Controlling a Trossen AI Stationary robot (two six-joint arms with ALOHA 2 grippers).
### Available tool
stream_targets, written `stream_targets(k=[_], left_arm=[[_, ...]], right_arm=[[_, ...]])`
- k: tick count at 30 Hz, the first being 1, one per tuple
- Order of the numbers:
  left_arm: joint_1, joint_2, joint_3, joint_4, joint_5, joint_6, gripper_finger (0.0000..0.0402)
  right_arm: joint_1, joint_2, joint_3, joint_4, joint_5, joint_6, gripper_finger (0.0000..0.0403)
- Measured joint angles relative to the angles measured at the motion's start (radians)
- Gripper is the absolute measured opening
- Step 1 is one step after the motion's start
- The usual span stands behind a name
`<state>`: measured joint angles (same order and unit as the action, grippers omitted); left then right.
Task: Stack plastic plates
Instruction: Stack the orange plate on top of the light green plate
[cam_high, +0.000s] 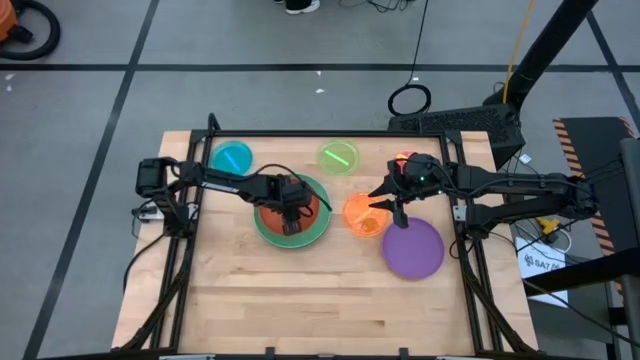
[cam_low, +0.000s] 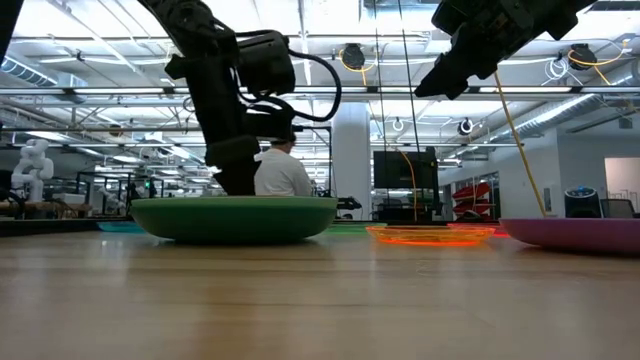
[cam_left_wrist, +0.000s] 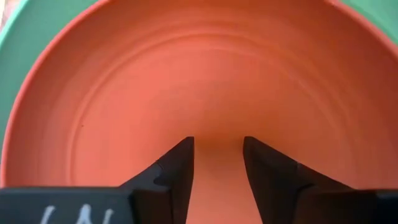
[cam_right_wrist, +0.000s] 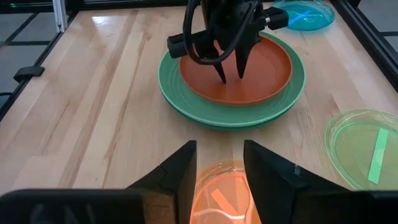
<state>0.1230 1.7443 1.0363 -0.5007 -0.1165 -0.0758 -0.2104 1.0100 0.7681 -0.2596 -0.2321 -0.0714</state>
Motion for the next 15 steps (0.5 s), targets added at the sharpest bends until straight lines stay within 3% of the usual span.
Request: stream_targets(k=[8, 15], left_arm=[[0.0, 0.0, 0.0, 0.035, 0.0, -0.031, 0.0082], [-0.001, -0.059, 0.001, -0.036, -0.012, -0.06, 0.0074]], right_arm=[[0.0, 0.0, 0.0, 0.0, 0.0, -0.001, 0.0125], [0.0, 0.0, 0.0, 0.0, 0.0, 0.008, 0.0125]])
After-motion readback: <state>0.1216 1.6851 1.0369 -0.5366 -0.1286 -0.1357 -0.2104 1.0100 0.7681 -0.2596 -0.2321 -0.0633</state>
